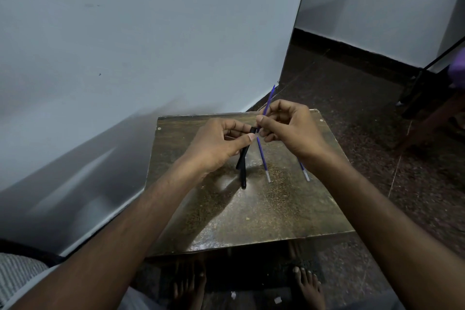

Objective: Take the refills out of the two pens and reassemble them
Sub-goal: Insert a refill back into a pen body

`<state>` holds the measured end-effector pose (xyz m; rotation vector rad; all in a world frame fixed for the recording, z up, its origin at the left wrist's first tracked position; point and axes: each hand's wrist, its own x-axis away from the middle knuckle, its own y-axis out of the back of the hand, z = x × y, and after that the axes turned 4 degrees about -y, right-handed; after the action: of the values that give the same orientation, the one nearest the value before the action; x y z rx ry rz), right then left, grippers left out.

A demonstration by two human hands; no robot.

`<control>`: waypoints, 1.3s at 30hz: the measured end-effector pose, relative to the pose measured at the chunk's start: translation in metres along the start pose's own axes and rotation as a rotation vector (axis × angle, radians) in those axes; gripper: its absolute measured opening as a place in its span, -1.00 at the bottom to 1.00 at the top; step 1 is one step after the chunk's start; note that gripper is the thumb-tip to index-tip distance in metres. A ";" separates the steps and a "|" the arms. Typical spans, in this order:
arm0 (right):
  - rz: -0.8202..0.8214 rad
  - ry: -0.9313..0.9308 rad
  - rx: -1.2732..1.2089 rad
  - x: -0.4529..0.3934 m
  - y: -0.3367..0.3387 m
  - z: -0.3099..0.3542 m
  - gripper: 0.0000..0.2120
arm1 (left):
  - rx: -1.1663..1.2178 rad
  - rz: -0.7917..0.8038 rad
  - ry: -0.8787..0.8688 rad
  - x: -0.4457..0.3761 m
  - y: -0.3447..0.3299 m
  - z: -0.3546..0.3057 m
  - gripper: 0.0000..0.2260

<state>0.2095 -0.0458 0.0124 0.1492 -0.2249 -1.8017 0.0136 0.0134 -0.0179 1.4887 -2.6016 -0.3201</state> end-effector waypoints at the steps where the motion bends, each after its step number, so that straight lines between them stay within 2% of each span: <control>1: -0.014 0.014 -0.011 -0.001 -0.003 0.000 -0.94 | -0.003 -0.009 0.002 0.000 0.002 -0.001 -0.95; 6: -0.189 0.068 -0.170 -0.008 -0.006 0.004 -0.89 | -0.057 -0.003 0.019 0.004 0.007 -0.003 -0.87; 10: -0.110 0.048 -0.168 -0.008 -0.007 0.002 -0.97 | -0.052 -0.004 0.020 0.004 0.007 -0.005 -0.87; 14: -0.066 0.056 -0.114 -0.010 -0.008 -0.004 -0.94 | -0.054 -0.011 0.022 0.003 0.007 -0.005 -0.85; 20: 0.036 0.020 0.161 -0.014 -0.019 -0.009 -0.74 | -0.127 -0.094 -0.017 0.001 0.024 -0.004 -0.93; 22: -0.014 0.075 0.391 -0.016 -0.026 -0.009 -0.75 | -0.200 -0.198 -0.036 -0.001 0.036 -0.004 -0.91; 25: -0.013 0.170 0.748 -0.016 -0.043 -0.006 -0.78 | -0.162 -0.317 -0.034 -0.001 0.052 -0.001 -0.92; 30: 0.197 0.207 1.194 -0.023 -0.071 -0.007 -0.45 | -0.150 -0.369 -0.016 -0.001 0.059 0.000 -0.93; 34: 0.273 0.212 1.297 -0.031 -0.082 -0.010 -0.31 | -0.173 -0.345 0.004 0.001 0.059 0.003 -0.92; 39: 0.330 0.209 1.259 -0.042 -0.082 -0.011 -0.32 | -0.158 -0.350 0.013 0.000 0.063 0.002 -0.92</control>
<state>0.1443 0.0127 -0.0179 1.1019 -1.1349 -1.0780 -0.0395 0.0443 -0.0046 1.8729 -2.2355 -0.5340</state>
